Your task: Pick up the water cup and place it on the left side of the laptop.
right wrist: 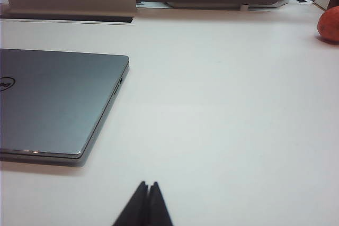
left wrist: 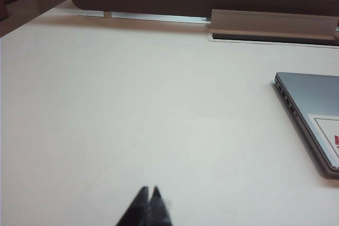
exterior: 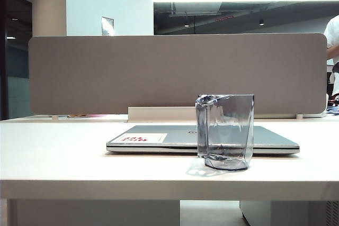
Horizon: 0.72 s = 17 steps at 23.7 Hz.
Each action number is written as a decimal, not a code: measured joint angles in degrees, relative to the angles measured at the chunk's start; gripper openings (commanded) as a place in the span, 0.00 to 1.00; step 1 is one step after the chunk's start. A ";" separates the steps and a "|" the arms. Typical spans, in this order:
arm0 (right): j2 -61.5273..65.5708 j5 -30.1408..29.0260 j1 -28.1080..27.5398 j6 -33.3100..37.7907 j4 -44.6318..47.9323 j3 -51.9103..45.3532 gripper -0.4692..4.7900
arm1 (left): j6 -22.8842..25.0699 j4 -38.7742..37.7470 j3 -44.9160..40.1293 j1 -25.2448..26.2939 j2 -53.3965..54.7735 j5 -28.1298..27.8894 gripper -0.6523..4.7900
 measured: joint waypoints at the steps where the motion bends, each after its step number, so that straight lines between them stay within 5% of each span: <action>1: 0.00 0.00 0.00 0.00 0.00 0.00 0.08 | 0.00 0.00 0.00 0.00 0.00 0.00 0.12; 17: 0.00 0.00 0.00 0.00 0.00 0.00 0.08 | -0.07 1.27 0.00 0.00 0.04 0.20 0.12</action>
